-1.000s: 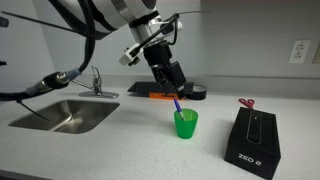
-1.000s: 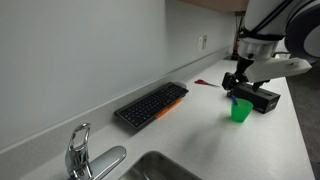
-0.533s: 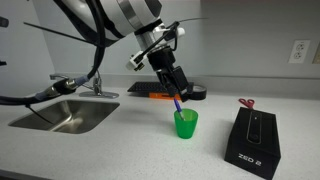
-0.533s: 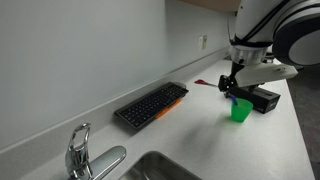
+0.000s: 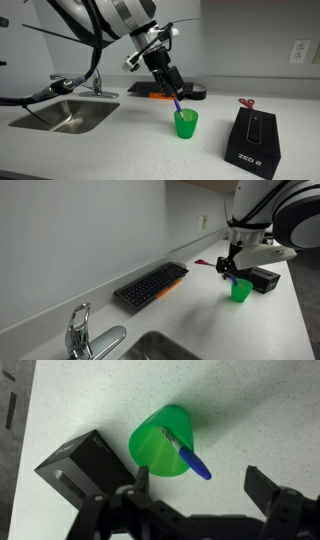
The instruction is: Remove the blue pen from the green cup
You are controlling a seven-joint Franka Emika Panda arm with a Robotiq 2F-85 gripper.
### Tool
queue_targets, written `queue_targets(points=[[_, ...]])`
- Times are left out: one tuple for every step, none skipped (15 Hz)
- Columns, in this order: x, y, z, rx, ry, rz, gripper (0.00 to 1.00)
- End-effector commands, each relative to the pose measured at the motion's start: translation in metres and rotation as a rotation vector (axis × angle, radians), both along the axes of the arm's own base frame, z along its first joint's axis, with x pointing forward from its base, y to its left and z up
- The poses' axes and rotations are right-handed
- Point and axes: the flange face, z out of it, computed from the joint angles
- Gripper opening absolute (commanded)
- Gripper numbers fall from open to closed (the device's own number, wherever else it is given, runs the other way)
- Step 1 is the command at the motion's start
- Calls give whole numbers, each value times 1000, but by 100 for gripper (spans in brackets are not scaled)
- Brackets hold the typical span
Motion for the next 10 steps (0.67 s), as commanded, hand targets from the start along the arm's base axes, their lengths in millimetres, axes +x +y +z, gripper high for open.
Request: queue_targets(points=[[6, 7, -6, -70, 0, -17, 100], [6, 9, -10, -81, -1, -18, 100], [6, 11, -13, -91, 1, -19, 100], [6, 13, -17, -98, 2, -18, 100], [6, 14, -20, -108, -7, -23, 75], [7, 16, -22, -116, -12, -27, 72], [7, 17, -24, -122, -16, -29, 66], [7, 19, -25, -128, -19, -31, 56], [7, 20, -27, -131, -23, -33, 49], [7, 21, -28, -133, -27, -35, 40]])
